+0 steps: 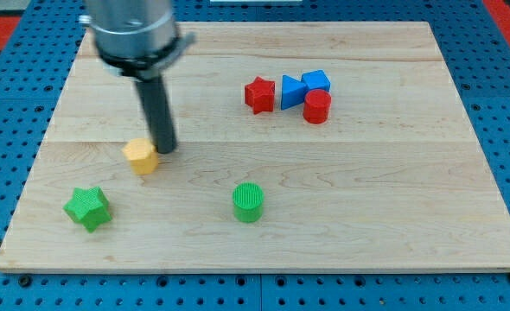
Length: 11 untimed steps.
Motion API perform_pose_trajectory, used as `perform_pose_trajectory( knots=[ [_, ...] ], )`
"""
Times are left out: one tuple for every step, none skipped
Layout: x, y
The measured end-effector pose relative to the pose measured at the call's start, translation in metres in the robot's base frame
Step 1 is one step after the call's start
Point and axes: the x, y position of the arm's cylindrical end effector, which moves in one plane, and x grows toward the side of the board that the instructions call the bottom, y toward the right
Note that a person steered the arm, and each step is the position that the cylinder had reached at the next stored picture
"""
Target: Place the green circle right to the yellow hexagon
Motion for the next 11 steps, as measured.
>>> perform_pose_trajectory(
  knots=[
    [-0.013, -0.039],
    [-0.013, -0.097],
    [0.046, -0.107],
    [0.106, -0.129],
    [0.124, -0.064],
    [0.124, 0.030],
    [0.124, 0.075],
    [0.141, 0.157],
    [0.133, 0.199],
    [0.105, 0.134],
    [0.072, 0.048]
  ],
)
